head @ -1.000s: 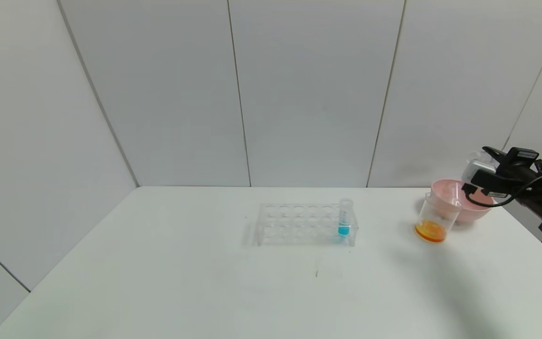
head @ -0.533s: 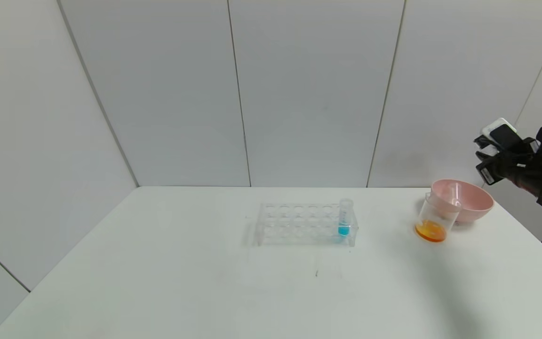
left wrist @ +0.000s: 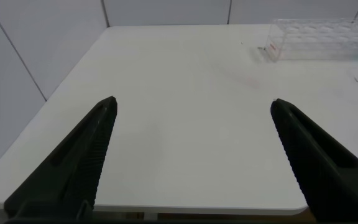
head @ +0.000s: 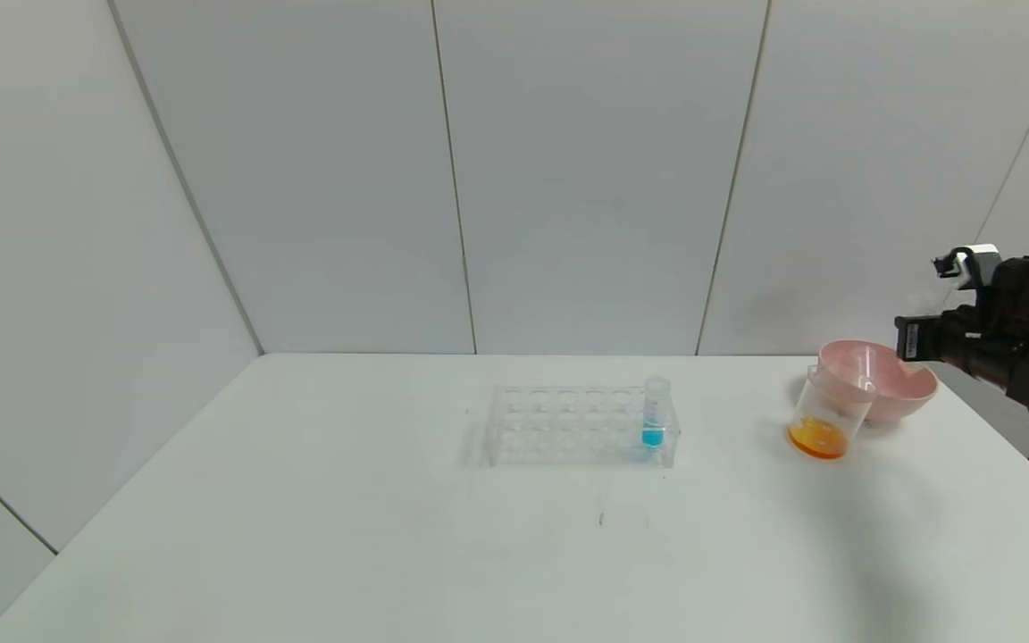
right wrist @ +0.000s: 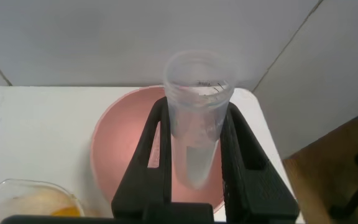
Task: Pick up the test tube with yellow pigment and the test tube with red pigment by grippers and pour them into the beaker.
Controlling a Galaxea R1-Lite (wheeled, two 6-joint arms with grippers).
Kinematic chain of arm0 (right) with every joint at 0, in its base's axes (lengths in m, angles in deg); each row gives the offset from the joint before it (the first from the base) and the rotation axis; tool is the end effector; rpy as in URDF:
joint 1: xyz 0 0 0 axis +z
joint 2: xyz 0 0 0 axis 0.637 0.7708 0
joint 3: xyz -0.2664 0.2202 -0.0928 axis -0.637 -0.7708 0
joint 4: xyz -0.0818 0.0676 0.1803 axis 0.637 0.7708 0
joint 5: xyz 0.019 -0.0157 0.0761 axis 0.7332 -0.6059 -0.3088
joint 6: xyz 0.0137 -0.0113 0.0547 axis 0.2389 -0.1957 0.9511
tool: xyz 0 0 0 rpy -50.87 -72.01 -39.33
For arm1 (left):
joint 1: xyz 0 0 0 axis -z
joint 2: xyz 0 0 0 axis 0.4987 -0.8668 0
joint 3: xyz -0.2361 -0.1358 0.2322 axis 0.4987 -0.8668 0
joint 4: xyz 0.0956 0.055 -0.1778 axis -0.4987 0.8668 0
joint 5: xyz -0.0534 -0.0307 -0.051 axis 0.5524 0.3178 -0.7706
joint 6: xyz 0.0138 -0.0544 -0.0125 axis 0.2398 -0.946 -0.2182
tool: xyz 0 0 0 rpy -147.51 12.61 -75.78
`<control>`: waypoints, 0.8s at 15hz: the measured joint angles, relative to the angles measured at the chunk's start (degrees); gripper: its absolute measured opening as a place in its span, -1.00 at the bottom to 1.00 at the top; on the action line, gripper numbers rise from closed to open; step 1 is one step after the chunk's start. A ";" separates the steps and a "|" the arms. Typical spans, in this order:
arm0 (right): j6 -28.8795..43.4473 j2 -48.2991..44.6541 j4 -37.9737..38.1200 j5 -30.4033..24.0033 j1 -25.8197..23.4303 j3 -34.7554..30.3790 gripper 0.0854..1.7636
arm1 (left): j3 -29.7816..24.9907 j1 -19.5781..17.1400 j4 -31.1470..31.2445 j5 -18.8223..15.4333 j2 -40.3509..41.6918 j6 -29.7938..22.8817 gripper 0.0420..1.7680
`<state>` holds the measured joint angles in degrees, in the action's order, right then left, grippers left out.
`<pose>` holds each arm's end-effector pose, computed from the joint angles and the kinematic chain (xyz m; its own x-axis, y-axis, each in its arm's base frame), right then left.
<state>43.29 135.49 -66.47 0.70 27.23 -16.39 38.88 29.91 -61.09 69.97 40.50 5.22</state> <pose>0.4822 -0.1062 0.1677 0.9479 -0.2185 -0.2317 0.1933 0.9729 -0.1270 -0.0254 0.0000 0.0755 1.0000 0.0001 0.0011 -0.0001 1.0000 -0.0024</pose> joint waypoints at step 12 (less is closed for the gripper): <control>7.90 2.06 -0.62 2.82 -0.20 -0.57 0.35 | 0.00 0.00 0.00 0.00 0.00 0.00 1.00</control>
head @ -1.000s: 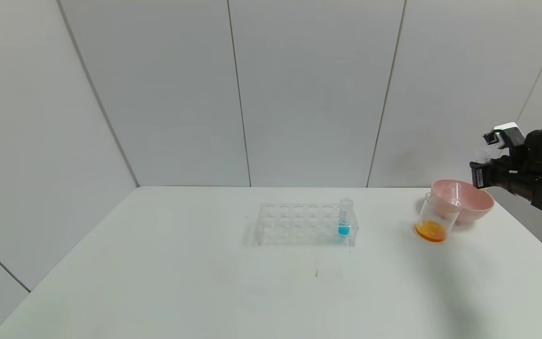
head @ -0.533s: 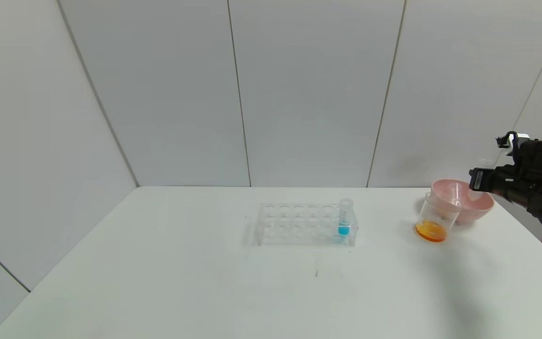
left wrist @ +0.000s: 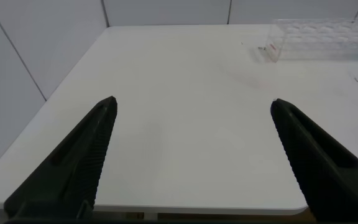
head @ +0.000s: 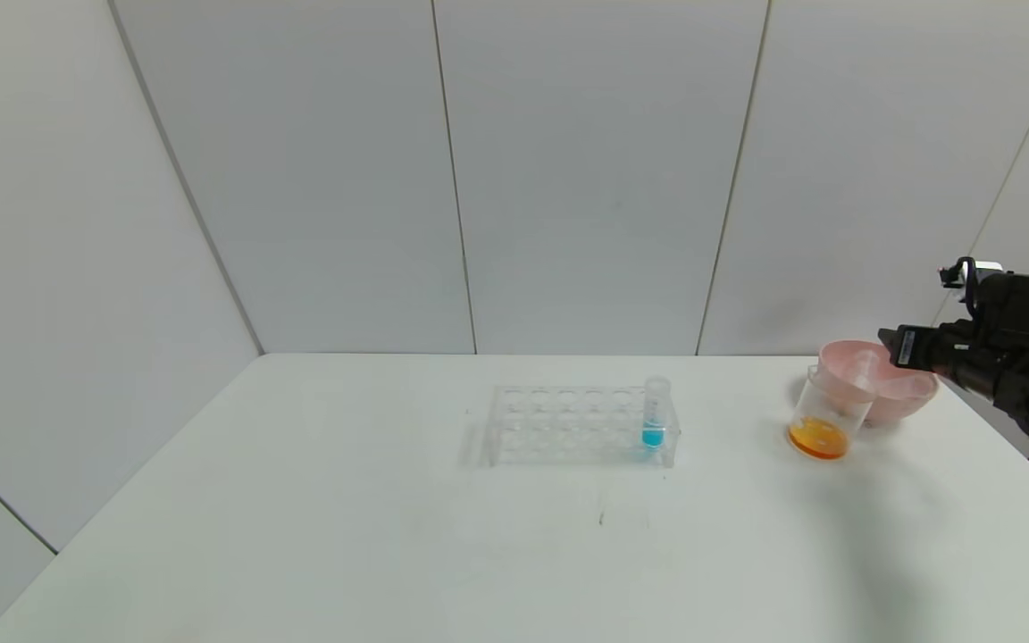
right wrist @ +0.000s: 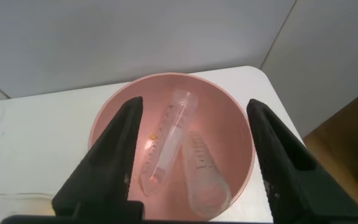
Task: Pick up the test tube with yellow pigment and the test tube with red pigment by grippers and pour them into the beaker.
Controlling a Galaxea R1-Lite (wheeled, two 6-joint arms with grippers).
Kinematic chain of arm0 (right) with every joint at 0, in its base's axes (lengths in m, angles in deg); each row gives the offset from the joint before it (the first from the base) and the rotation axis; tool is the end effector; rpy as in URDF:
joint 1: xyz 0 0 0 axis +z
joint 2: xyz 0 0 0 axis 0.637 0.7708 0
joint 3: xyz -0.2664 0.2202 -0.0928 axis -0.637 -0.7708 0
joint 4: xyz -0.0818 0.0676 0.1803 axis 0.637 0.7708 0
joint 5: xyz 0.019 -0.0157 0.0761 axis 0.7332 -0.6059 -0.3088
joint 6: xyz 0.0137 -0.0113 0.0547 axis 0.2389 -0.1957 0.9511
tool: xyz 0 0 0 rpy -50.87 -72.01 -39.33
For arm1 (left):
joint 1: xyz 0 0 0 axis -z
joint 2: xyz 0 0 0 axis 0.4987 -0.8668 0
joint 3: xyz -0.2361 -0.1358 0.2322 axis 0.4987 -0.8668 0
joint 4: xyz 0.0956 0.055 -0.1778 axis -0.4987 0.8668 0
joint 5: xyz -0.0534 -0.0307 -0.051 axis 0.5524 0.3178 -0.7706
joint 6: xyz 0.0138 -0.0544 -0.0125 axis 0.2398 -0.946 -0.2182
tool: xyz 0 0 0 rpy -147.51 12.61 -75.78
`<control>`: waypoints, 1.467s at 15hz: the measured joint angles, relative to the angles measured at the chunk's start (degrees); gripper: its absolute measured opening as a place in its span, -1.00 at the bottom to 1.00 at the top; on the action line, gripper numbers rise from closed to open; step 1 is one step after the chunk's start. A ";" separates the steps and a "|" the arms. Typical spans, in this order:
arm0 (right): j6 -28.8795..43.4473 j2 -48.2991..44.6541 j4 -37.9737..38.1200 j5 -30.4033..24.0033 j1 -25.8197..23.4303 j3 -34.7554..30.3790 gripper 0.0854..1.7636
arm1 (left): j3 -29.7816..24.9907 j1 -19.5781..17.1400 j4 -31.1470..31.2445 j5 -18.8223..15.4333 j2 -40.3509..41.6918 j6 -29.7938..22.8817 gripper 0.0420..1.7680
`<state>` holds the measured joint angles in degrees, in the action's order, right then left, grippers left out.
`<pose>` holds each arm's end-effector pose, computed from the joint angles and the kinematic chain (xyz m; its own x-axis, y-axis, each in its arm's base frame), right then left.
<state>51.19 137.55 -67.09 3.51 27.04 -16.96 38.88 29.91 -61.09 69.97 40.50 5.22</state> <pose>0.4856 -0.1115 0.1482 0.9264 -0.2673 -0.2653 0.2754 0.9613 -0.0067 -0.0254 0.0000 0.0755 1.0000 0.0001 0.0011 -0.0001 1.0000 -0.0024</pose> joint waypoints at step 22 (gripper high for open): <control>-2.60 -96.94 31.37 4.96 8.77 -30.61 0.90 | 0.00 0.00 0.00 0.00 0.00 -0.02 1.00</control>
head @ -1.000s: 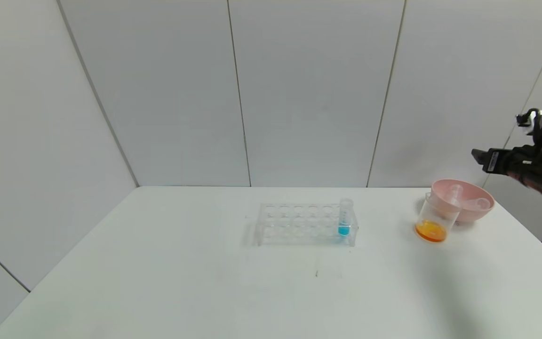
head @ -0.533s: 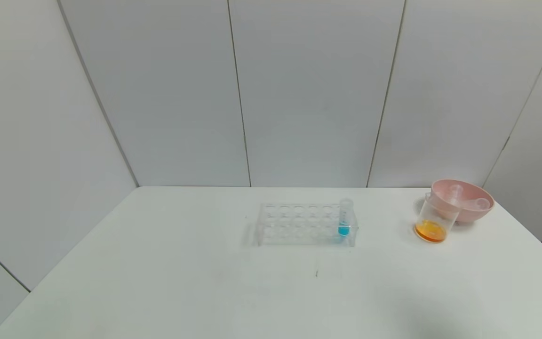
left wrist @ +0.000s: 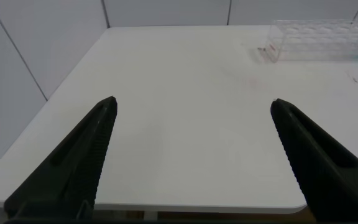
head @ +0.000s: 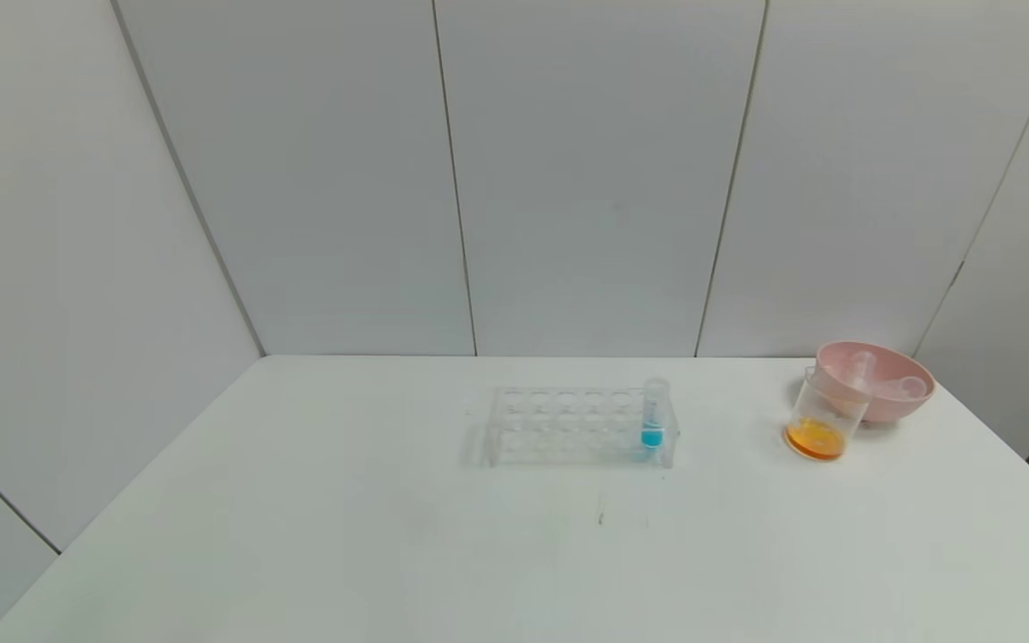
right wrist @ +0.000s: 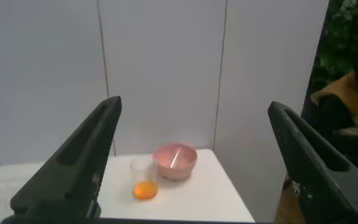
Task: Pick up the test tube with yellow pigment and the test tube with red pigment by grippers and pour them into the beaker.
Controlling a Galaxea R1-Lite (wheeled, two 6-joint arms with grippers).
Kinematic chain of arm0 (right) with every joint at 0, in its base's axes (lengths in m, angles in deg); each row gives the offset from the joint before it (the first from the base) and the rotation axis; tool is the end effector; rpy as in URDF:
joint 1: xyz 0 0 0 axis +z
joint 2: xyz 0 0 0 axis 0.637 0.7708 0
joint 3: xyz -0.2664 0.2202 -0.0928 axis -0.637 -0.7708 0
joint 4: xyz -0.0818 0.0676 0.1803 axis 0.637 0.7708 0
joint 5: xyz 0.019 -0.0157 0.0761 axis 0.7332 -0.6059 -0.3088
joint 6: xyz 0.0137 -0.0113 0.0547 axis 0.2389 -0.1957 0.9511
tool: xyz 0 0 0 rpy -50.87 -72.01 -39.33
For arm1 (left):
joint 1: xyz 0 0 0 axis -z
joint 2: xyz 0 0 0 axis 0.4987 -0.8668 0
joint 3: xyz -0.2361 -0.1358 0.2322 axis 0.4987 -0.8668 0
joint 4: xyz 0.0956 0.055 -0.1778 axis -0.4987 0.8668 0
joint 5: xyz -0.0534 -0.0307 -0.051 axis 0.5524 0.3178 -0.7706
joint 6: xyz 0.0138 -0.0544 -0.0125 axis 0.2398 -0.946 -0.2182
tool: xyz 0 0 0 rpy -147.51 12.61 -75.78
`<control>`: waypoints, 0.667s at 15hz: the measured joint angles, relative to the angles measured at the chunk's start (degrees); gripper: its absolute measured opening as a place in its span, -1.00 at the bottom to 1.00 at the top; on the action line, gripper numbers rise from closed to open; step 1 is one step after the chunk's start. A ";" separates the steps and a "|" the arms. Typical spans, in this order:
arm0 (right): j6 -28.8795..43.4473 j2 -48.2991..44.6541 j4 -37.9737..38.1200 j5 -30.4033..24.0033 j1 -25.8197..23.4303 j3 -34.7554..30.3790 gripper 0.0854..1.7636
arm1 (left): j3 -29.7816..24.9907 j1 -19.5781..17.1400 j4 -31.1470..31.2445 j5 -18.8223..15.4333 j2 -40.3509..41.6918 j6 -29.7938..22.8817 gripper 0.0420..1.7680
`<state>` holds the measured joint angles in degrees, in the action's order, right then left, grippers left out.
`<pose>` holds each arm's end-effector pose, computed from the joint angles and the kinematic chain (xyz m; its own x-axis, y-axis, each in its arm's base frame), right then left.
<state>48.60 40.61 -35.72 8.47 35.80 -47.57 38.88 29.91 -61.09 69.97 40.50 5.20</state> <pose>-0.0175 -0.0073 0.3122 0.9206 -0.2070 0.3310 0.2141 0.9767 0.0153 -0.0254 0.0000 0.0755 1.0000 0.0001 0.0011 -0.0001 1.0000 -0.0027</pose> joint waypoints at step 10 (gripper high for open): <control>0.11 -23.19 8.22 -8.86 3.36 -36.16 0.92 | 0.00 0.00 0.00 0.00 0.00 0.00 1.00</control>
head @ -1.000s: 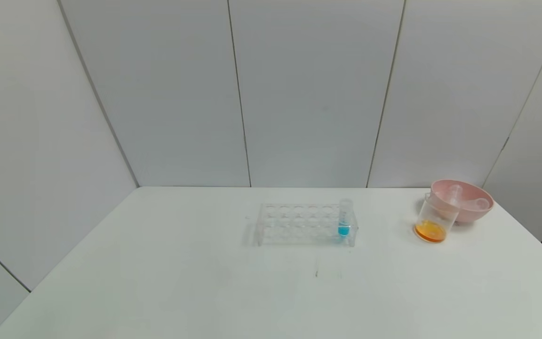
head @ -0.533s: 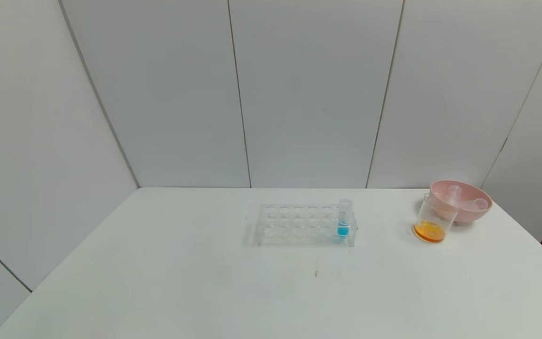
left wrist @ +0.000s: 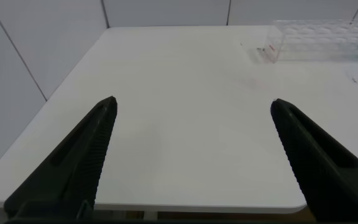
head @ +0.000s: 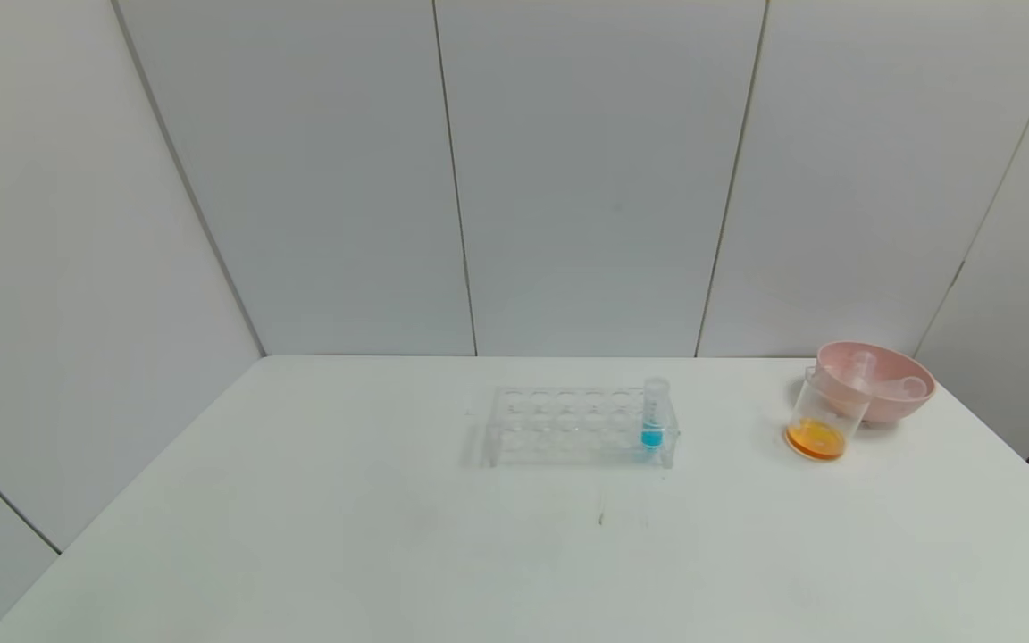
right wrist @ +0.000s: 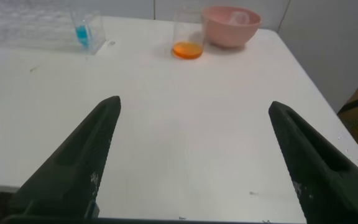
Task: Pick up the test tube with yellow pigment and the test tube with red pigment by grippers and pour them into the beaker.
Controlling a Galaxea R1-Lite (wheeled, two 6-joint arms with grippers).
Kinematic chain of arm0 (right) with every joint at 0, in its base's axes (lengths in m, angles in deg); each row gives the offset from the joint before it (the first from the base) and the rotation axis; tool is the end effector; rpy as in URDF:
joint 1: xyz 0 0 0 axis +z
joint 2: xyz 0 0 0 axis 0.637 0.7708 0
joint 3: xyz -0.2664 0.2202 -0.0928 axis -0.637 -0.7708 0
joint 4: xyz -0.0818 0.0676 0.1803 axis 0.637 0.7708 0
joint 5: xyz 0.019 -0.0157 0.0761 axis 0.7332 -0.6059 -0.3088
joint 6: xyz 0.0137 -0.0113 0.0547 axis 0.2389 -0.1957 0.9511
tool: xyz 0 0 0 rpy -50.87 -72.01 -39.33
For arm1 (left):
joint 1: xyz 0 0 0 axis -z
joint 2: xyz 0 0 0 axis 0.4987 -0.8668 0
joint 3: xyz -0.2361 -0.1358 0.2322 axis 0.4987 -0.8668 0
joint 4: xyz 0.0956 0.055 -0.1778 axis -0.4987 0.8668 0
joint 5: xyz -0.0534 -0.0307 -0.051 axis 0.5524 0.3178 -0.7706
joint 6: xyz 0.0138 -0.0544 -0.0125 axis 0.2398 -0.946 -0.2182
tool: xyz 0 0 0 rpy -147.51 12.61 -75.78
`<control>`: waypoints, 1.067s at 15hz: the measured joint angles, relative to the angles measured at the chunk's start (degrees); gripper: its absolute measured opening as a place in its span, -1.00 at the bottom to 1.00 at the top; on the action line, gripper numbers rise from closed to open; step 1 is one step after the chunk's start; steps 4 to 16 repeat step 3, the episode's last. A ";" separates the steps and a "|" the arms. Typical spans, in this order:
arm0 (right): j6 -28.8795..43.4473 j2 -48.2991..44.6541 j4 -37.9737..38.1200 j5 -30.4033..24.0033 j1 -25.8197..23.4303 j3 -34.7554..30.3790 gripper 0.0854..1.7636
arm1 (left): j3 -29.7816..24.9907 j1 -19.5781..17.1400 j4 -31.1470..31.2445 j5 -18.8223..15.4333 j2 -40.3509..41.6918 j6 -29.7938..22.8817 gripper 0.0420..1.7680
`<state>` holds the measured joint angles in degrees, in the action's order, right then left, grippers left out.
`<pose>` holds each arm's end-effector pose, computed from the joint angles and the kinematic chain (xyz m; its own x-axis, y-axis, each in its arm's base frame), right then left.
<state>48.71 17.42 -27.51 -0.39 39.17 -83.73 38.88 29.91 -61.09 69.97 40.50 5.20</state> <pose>-0.0227 0.0006 0.0803 0.9996 0.0011 -0.0285 -0.0021 0.9994 -0.0335 -0.0254 0.0000 0.0755 1.0000 0.0001 0.0011 -0.0001 1.0000 -0.0027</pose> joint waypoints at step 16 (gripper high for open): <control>0.30 -1.82 0.00 -0.22 0.02 -0.46 0.92 | 0.00 0.00 0.00 0.00 0.00 0.00 1.00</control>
